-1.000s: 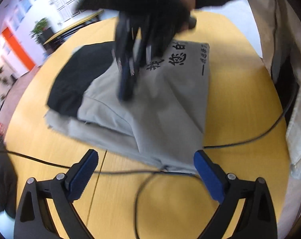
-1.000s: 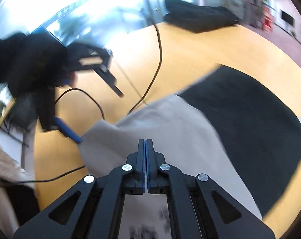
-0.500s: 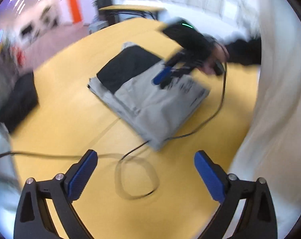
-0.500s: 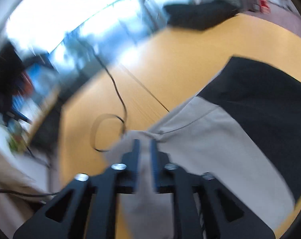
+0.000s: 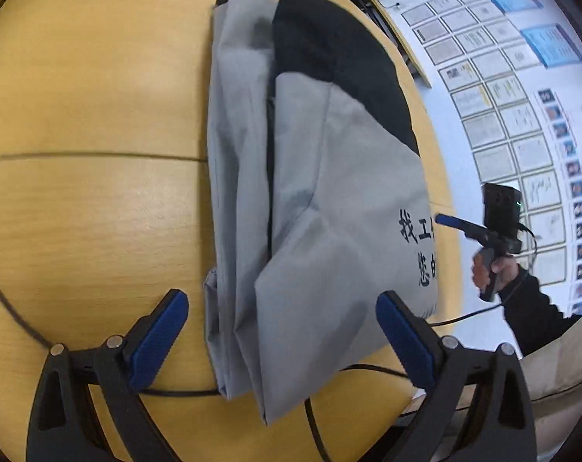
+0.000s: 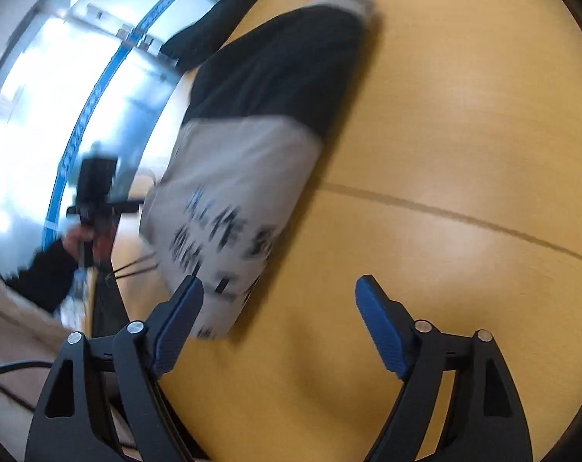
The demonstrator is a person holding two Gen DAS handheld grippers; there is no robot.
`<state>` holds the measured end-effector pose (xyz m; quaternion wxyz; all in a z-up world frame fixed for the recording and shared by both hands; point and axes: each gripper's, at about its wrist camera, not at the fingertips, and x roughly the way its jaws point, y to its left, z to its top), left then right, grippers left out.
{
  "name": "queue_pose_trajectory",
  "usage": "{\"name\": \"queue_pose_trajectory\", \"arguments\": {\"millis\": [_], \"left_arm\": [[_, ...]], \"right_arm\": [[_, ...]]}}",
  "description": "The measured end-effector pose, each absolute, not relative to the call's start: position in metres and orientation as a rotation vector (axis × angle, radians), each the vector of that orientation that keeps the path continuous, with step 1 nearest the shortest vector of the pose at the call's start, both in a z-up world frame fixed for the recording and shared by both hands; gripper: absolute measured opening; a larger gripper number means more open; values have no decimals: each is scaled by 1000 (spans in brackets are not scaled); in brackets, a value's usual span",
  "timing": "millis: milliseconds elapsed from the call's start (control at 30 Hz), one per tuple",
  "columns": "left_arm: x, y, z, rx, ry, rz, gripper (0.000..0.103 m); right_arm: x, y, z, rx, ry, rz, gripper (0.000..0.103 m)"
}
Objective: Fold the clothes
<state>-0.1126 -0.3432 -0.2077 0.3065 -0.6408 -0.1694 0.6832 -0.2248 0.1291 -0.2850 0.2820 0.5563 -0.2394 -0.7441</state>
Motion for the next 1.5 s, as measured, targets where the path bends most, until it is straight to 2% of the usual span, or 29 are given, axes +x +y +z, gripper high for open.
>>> {"name": "queue_pose_trajectory", "arguments": {"millis": [100, 267, 333, 367, 400, 567, 833, 933, 1000, 1033, 1133, 1167, 1200, 1233, 1400, 1500], "left_arm": [[-116, -332, -216, -1647, -516, 1787, 102], [-120, -330, -222, -1621, -657, 1760, 103], [-120, -335, -227, -1622, -745, 1738, 103], [-120, -335, -228, -1620, -765, 1732, 103], [-121, -332, -229, -1618, -761, 1728, 103], [-130, -306, -230, -1731, -661, 1732, 103], [-134, -244, -224, -1933, -404, 1836, 103], [-128, -230, -221, -1916, -344, 1897, 103], [-125, -226, -219, -1901, -342, 1922, 101], [-126, -226, -219, -1900, -351, 1928, 100], [-127, -223, -217, -1896, -376, 1933, 81], [-127, -221, -217, -1895, -380, 1927, 68], [-127, -218, -217, -1895, -375, 1921, 61], [-127, -216, -217, -1896, -369, 1916, 59], [-124, -208, -212, -1874, -400, 1907, 32], [-118, -203, -204, -1843, -429, 1913, 25]], "right_arm": [[-265, 133, -305, 1425, -734, -1927, 85], [-370, 86, -325, 1399, -777, -1848, 83], [-391, 53, -339, 1373, -751, -1856, 85], [-397, 47, -341, 1376, -733, -1863, 89], [-399, 38, -339, 1374, -718, -1863, 97], [-416, -26, -354, 1429, -577, -1942, 102], [-407, -46, -332, 1567, -320, -2105, 101], [-401, -45, -327, 1604, -222, -2166, 87], [-400, -37, -324, 1631, -238, -2186, 70], [-399, -34, -322, 1640, -234, -2196, 66], [-395, -27, -316, 1653, -202, -2232, 49], [-392, -25, -313, 1646, -197, -2247, 42], [-390, -26, -309, 1636, -191, -2260, 37], [-388, -28, -304, 1624, -184, -2273, 35], [-363, -25, -304, 1562, -123, -2339, 24], [-348, -25, -291, 1490, -86, -2376, 19]]}}
